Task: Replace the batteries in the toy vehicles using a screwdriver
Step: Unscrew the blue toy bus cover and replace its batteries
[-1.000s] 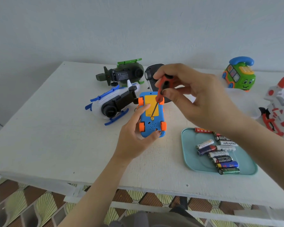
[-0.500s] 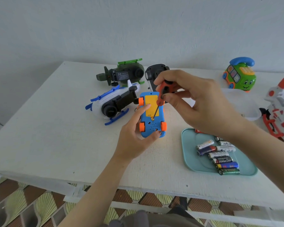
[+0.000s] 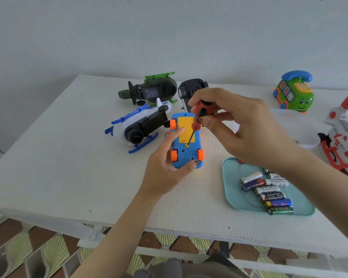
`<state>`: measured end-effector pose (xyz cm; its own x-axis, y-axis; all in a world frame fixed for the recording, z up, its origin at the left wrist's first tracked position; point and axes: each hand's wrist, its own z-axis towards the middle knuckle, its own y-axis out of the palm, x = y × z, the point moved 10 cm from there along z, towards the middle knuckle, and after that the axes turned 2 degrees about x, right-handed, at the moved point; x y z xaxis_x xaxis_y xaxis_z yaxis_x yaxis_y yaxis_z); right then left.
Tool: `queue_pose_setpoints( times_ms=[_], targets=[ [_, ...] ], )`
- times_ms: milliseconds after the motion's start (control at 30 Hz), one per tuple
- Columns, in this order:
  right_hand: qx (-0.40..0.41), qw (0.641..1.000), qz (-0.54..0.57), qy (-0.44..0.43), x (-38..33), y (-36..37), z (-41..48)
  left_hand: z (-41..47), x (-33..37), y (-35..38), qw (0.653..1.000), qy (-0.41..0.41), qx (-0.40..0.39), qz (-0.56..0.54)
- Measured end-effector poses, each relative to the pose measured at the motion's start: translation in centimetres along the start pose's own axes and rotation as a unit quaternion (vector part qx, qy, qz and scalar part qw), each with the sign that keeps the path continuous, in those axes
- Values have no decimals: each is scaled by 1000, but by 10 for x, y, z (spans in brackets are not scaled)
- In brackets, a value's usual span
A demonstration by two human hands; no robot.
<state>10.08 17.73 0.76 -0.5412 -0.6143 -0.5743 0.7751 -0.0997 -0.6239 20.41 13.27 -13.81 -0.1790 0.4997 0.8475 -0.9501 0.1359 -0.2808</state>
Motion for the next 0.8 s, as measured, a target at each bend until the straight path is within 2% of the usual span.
queue_pose_setpoints(
  times_ms=[600, 800],
  targets=[
    [-5, 1000, 3, -11, -3, 0, 0, 0, 0, 0, 1000, 10, 1, 10],
    [-8, 999, -37, -39, -9, 1, 0, 0, -2, 0, 1000, 2, 0, 3]
  ],
)
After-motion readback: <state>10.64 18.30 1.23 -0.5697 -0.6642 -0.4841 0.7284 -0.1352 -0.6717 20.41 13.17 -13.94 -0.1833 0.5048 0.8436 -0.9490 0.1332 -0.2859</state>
